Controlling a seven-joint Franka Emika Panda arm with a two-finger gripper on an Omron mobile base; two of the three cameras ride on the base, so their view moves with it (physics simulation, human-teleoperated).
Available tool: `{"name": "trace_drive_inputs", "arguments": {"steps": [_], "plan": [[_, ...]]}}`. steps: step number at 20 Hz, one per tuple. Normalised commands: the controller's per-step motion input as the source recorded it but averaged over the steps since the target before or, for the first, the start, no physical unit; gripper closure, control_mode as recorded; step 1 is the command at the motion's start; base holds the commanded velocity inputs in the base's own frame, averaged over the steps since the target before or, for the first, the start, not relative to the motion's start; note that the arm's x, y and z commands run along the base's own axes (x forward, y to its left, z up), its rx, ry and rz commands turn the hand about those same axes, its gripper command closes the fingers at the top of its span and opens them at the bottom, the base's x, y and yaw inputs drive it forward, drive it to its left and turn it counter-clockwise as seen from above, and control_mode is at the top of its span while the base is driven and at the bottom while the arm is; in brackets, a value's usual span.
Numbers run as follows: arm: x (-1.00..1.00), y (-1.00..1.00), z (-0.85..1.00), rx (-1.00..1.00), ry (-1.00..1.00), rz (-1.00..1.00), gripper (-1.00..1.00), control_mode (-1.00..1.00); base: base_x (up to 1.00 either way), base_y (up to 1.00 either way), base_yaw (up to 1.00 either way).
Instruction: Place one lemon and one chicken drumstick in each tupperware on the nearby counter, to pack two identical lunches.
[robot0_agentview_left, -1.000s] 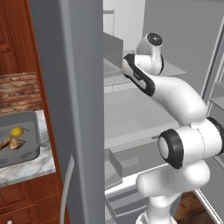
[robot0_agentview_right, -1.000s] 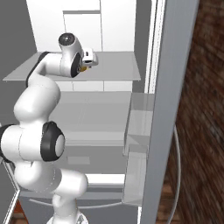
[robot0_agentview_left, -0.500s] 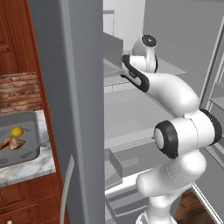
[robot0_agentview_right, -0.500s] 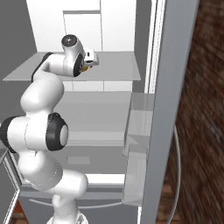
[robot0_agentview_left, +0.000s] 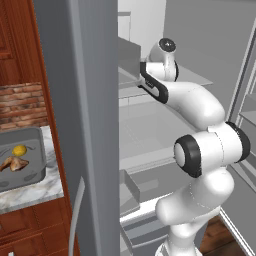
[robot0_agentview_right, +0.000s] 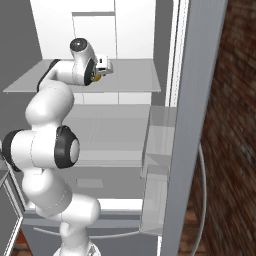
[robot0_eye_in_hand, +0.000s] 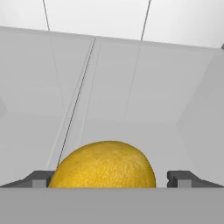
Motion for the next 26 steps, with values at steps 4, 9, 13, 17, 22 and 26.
{"name": "trace_drive_inputs", "arguments": {"steps": [4,9,13,17,22,26], "plan": [[-0.06,0.00,-0.17,0.00,0.00,-0.05,-1.00,-1.00,0.00,0.00,0.00],[0.00,0.00,-0.13,0.00,0.00,-0.06,-1.00,-1.00,0.00,0.00,0.00],[0.00,0.00,-0.09,0.00,0.02,-0.05,-1.00,-1.00,0.00,0.00,0.00],[0.00,0.00,-0.11,0.00,0.05,-0.06,-1.00,-1.00,0.00,0.00,0.00],[0.00,0.00,-0.19,0.00,0.13,-0.07,1.00,-1.00,0.00,0.00,0.00],[0.00,0.00,-0.15,0.00,0.09,-0.05,1.00,-1.00,0.00,0.00,0.00]]}}
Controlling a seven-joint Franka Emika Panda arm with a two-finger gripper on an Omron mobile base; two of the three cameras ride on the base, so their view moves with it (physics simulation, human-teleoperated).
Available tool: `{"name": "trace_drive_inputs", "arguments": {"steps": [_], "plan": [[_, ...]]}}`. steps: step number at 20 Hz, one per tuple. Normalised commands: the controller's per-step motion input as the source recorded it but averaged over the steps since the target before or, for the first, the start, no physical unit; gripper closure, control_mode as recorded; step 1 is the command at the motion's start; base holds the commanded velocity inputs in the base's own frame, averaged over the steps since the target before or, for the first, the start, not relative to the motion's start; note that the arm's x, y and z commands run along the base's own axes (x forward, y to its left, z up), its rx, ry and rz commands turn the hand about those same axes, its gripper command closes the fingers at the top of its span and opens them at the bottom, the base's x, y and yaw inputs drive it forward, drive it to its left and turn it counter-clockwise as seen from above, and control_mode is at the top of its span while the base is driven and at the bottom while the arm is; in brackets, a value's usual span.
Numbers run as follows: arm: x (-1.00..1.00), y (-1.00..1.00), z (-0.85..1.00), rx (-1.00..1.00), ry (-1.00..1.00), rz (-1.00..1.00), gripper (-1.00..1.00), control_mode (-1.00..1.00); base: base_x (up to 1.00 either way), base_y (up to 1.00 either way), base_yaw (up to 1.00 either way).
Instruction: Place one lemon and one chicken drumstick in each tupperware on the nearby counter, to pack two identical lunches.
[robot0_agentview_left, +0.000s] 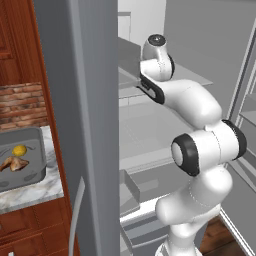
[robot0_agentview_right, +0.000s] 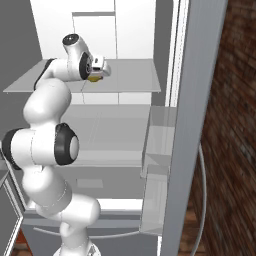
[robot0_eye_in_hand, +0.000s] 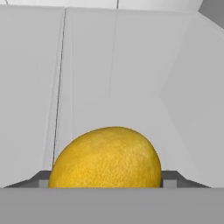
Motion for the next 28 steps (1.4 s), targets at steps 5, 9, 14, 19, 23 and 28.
{"name": "trace_drive_inputs", "arguments": {"steps": [5,9,14,19,23,28], "plan": [[-0.10,0.00,-0.04,0.00,-0.01,0.00,1.00,-1.00,0.00,0.00,0.00],[-1.00,-0.07,-0.23,0.00,-0.12,0.00,1.00,-1.00,0.00,0.00,0.00],[-1.00,-0.30,-0.04,0.00,-0.31,0.00,1.00,-1.00,0.00,0.00,0.00],[-1.00,-0.45,0.28,0.00,-0.25,0.00,1.00,-1.00,0.00,0.00,0.00],[-1.00,-0.30,0.28,0.00,-0.08,0.04,1.00,-1.00,0.00,0.00,0.00],[-1.00,0.00,0.43,0.00,0.16,0.05,1.00,-1.00,0.00,0.00,0.00]]}}
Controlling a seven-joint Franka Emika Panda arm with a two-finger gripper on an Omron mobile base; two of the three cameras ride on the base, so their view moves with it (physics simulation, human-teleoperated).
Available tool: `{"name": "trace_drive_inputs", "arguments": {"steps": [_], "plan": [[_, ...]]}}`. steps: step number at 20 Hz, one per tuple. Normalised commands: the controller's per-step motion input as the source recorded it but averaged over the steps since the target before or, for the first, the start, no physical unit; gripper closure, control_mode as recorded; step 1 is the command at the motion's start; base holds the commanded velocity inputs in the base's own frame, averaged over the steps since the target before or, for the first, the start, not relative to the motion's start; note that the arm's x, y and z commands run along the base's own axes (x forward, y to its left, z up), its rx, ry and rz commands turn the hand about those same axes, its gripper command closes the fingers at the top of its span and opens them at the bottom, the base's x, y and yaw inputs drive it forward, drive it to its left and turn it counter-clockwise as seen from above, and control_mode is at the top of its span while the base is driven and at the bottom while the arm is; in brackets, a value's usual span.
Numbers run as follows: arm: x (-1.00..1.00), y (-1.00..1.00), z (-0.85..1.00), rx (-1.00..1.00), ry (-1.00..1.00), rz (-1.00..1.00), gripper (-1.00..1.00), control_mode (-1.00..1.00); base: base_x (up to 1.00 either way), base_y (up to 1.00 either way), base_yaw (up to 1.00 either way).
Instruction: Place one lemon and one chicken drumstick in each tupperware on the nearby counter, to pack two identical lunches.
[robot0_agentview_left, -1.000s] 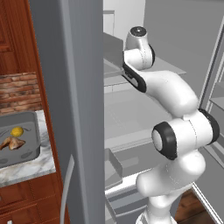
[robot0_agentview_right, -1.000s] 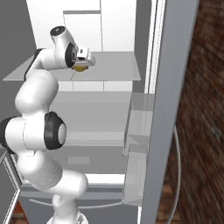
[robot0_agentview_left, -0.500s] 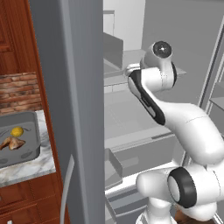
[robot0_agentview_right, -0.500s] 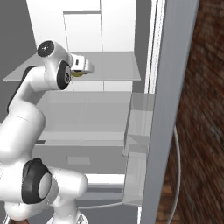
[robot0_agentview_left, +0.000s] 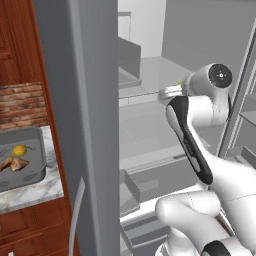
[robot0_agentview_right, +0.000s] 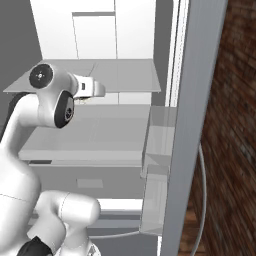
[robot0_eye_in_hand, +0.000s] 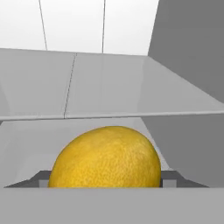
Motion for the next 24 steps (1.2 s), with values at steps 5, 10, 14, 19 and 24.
{"name": "trace_drive_inputs", "arguments": {"steps": [5,10,14,19,24], "plan": [[-1.00,0.00,0.55,0.00,0.36,0.04,1.00,-1.00,0.00,0.00,0.00],[-1.00,0.00,0.29,0.00,0.29,0.07,1.00,-1.00,0.00,0.00,0.00],[-0.88,0.00,-0.21,0.00,0.15,0.13,1.00,-1.00,0.00,0.00,0.00],[0.00,0.00,0.00,0.00,0.00,0.00,1.00,1.00,-1.00,0.00,0.12],[0.00,0.00,0.00,0.00,0.00,0.00,1.00,1.00,-1.00,0.00,0.06]]}}
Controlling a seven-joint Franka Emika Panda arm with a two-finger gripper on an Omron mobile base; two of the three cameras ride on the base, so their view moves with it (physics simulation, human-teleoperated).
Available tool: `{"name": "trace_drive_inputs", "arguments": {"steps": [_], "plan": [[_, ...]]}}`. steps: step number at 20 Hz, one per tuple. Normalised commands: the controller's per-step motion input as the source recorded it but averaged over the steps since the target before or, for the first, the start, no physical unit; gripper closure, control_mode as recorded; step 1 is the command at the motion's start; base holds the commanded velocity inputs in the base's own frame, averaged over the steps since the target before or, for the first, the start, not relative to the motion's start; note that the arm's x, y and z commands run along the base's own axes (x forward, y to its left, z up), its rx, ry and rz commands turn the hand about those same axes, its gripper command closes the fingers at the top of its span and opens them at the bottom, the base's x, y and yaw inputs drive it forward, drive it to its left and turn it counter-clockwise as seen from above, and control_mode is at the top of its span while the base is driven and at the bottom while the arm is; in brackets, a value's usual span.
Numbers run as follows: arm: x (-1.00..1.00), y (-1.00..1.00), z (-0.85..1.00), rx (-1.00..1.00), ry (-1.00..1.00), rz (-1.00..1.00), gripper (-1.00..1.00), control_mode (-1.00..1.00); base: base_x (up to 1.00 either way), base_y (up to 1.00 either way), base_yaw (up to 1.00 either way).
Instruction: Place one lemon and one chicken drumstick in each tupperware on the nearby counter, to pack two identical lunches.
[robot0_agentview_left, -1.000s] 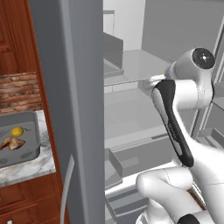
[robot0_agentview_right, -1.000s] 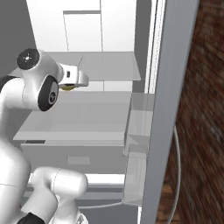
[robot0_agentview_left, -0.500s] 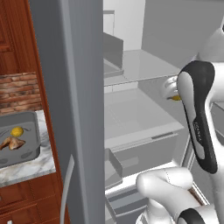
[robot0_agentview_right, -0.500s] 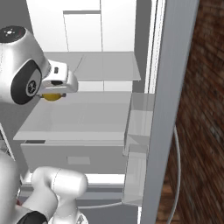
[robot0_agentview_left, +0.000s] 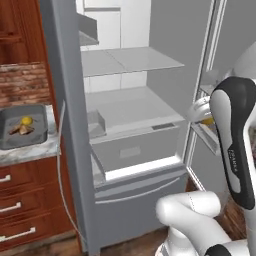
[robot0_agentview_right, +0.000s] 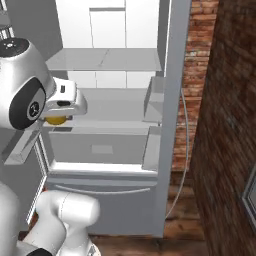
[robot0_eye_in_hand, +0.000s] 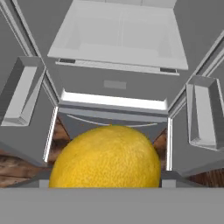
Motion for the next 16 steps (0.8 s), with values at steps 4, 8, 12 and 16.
{"name": "trace_drive_inputs", "arguments": {"steps": [4,8,12,16], "plan": [[0.00,0.00,0.00,0.00,0.00,0.00,1.00,1.00,-0.98,0.22,0.03],[0.00,0.00,0.00,0.00,0.00,0.00,1.00,1.00,-0.62,0.78,0.00],[0.00,0.00,0.00,0.00,0.00,0.00,1.00,1.00,-0.36,1.00,0.00],[0.00,0.00,0.00,0.00,0.00,0.00,1.00,1.00,-0.05,1.00,0.00]]}}
